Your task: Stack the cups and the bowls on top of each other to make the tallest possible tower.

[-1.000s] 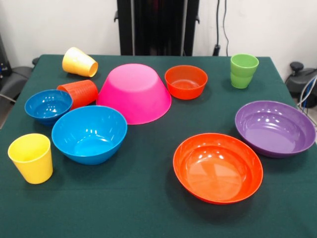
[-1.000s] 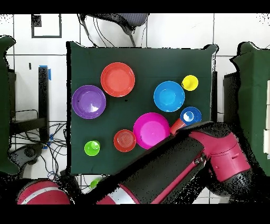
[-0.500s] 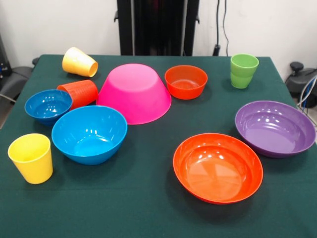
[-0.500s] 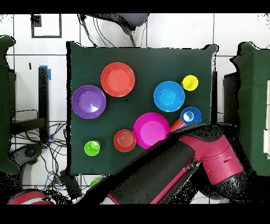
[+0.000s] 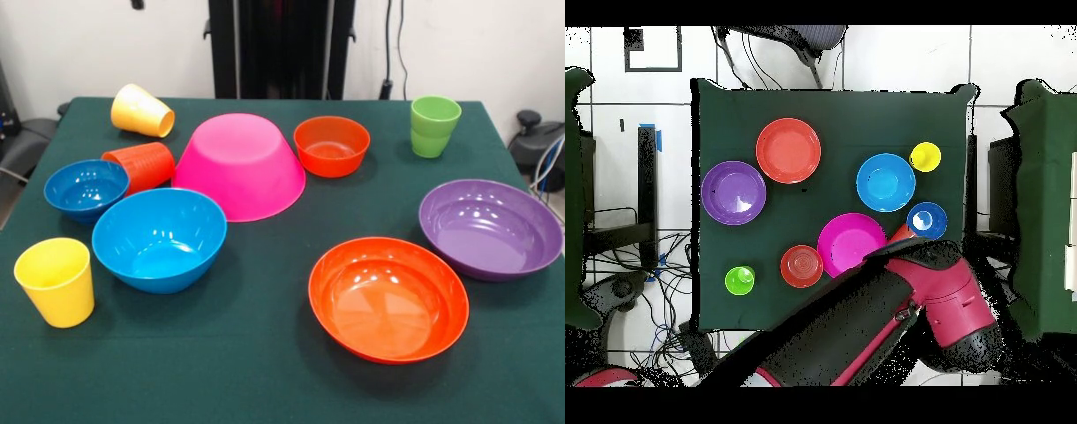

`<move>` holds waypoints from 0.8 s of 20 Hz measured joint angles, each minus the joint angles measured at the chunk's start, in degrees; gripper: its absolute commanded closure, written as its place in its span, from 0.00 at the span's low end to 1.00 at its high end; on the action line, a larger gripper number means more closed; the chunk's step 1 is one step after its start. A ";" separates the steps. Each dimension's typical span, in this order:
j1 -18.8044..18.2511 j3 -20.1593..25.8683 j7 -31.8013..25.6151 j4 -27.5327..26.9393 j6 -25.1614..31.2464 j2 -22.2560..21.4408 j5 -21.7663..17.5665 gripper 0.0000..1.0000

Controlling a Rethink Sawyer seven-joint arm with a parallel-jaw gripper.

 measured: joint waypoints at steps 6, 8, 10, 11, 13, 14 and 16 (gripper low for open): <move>1.97 0.97 0.00 0.80 0.00 0.84 2.00 0.00; 2.64 1.00 0.00 0.81 0.00 1.07 2.65 0.00; 3.15 0.99 0.00 0.80 0.12 1.26 3.37 0.00; 3.35 0.99 0.00 0.80 0.20 1.36 3.65 0.00; 3.85 1.01 0.00 0.80 0.64 2.14 4.63 0.00; 3.93 1.01 0.00 0.80 0.82 2.49 5.06 0.00; 3.95 1.01 0.00 0.79 1.03 2.96 5.62 0.00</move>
